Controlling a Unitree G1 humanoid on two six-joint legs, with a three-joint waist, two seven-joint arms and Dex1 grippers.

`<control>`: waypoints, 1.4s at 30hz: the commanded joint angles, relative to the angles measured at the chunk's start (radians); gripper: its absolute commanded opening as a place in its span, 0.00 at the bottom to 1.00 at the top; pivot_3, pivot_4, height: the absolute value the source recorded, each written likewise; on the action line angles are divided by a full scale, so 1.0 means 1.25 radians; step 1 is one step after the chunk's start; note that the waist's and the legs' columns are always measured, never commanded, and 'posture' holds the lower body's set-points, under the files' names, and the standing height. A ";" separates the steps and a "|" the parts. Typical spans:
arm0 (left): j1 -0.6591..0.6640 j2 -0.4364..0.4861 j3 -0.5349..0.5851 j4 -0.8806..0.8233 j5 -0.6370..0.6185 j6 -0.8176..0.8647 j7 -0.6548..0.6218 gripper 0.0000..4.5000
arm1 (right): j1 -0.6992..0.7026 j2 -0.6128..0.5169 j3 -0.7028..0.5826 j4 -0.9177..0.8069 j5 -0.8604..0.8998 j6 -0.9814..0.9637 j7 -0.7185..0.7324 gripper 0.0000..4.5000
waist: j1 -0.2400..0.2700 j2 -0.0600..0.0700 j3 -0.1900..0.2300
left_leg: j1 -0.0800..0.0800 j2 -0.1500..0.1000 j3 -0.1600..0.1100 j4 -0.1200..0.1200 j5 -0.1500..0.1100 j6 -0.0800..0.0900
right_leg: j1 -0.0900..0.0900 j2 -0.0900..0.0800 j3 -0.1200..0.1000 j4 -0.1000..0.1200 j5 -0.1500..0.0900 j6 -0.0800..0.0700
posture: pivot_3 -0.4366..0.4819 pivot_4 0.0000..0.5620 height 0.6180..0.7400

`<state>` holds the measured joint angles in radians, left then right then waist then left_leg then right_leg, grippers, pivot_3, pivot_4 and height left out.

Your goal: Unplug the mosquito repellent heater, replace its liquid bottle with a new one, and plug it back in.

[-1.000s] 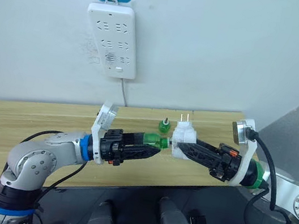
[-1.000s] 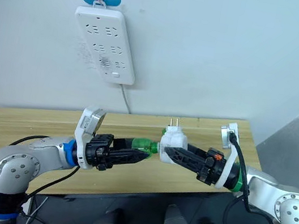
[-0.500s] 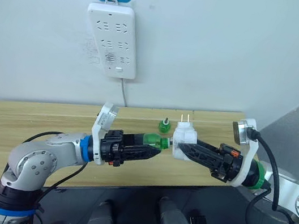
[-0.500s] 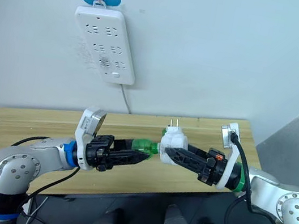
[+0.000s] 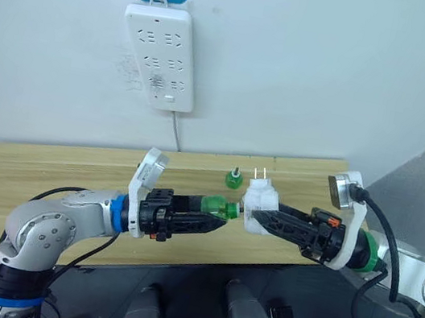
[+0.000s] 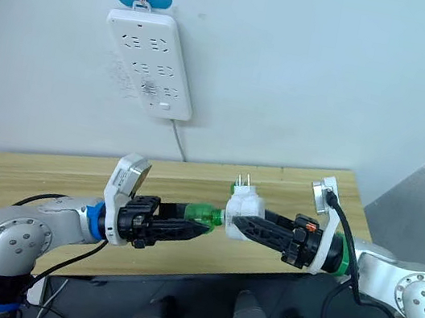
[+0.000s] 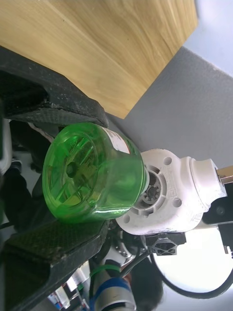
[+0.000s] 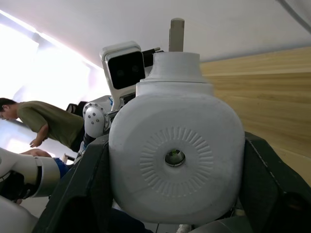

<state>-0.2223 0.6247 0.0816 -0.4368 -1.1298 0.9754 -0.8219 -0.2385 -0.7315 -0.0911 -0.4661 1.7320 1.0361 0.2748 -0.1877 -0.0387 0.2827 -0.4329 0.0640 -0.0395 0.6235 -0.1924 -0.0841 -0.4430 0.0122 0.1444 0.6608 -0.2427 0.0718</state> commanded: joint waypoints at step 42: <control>-0.038 -0.063 -0.066 -0.080 0.045 -0.066 0.005 0.53 | 0.004 -0.029 0.020 -0.015 0.004 -0.003 0.029 0.66 | 0.001 0.000 0.000 | 0.000 0.000 0.000 0.001 0.000 0.000 | 0.000 0.000 0.000 0.000 0.001 0.002 | 0.26 0.47 1.00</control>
<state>-0.2451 0.5757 0.0405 -0.4534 -1.0825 0.9479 -0.7941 -0.2239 -0.7707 -0.0976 -0.4508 1.7071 1.0243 0.3122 -0.1859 -0.0388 0.2828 -0.4329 0.0638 -0.0394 0.6242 -0.1924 -0.0841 -0.4427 0.0122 0.1445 0.6610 -0.2413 0.0742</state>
